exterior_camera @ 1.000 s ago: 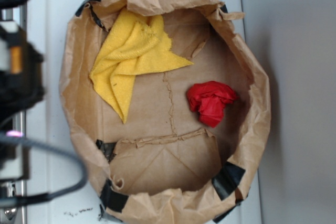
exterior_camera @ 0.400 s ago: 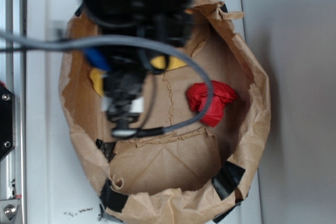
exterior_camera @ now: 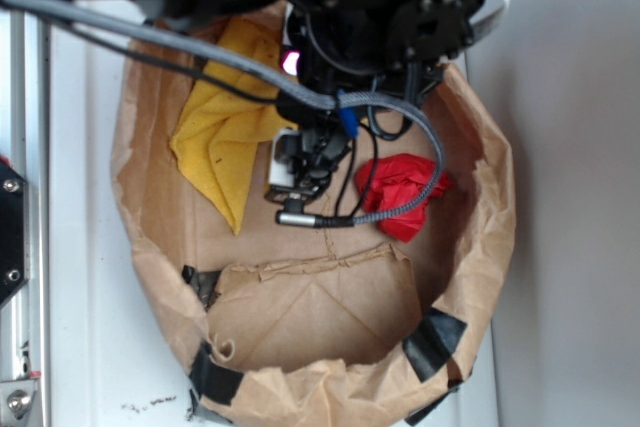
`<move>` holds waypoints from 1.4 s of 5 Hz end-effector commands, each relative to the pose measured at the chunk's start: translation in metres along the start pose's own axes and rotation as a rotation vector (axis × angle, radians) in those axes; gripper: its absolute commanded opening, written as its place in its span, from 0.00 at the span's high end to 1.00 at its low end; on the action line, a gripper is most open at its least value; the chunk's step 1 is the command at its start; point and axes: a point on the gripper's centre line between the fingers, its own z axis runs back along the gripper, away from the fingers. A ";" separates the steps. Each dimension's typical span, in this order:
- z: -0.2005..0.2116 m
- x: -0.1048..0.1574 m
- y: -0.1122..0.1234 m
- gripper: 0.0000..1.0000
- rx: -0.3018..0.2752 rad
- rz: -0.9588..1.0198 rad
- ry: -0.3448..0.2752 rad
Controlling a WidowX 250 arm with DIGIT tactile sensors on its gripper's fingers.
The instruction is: Grab the yellow cloth.
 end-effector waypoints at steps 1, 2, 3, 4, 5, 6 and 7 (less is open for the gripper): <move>-0.026 -0.013 0.001 0.00 0.067 -0.092 0.043; -0.057 -0.004 0.010 0.00 0.069 -0.104 0.072; -0.065 -0.001 0.006 0.00 0.105 -0.119 0.077; -0.062 0.001 0.019 1.00 0.099 -0.160 0.068; -0.048 0.005 0.022 1.00 0.085 -0.152 0.025; -0.026 0.012 0.024 1.00 0.051 -0.148 -0.030; 0.023 0.024 0.021 1.00 -0.017 -0.146 -0.126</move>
